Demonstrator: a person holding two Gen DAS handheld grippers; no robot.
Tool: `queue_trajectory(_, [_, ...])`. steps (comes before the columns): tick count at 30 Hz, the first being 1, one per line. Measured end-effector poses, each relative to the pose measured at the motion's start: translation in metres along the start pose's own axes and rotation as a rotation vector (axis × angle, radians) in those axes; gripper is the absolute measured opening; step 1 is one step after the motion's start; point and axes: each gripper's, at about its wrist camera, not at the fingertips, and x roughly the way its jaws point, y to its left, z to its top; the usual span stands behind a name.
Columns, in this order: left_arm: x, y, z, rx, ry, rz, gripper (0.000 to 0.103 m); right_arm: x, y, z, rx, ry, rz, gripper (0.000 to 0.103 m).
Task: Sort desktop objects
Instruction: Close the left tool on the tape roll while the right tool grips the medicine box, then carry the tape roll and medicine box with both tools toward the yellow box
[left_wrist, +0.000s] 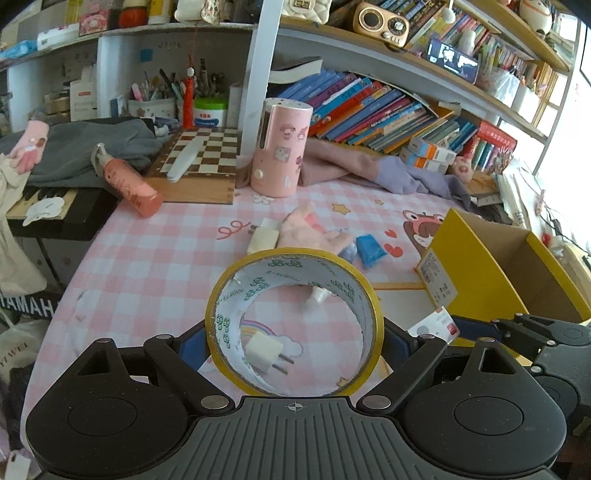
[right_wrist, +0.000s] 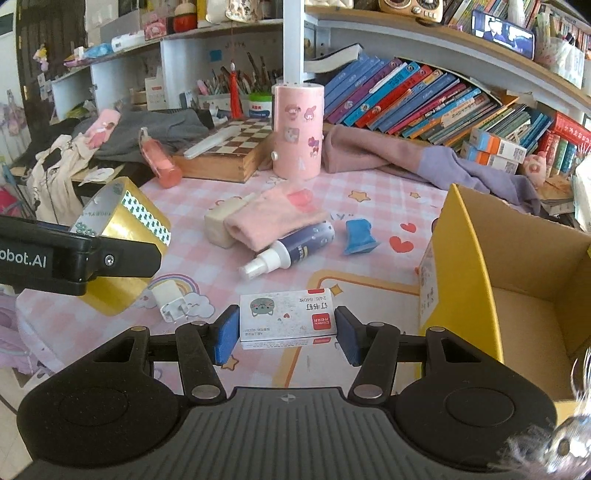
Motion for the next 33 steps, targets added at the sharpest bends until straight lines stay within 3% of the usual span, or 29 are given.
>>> queue_trajectory(33, [-0.095,-0.043,-0.095,0.023,-0.008,-0.085,0.092,-0.114,0.028,-0.102,0.004,0.002,-0.031,0.052])
